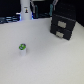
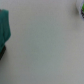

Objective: Open the kcup holder, insert the kcup into the holder, and close the kcup holder

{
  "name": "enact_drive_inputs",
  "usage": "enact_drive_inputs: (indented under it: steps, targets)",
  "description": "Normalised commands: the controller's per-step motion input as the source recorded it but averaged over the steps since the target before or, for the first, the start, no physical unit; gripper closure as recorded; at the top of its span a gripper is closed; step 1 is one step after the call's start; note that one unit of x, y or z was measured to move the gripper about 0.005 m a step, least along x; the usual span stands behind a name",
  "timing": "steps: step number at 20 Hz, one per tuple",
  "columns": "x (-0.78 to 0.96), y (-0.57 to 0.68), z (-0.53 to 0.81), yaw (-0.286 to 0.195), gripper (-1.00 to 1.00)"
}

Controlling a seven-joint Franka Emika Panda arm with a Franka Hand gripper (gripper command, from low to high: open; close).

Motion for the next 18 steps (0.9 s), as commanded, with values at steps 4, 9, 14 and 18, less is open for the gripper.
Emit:
enact_drive_inputs:
  steps: [4,9,14,18]
  targets:
    - [-0.27,0.66,0.15,-0.163,-1.0]
    - [-0.26,0.69,0.17,-0.168,-1.0]
    - [-0.27,0.68,0.03,-0.173,-1.0]
    - [-0.24,0.7,0.0,-0.176,-1.0]
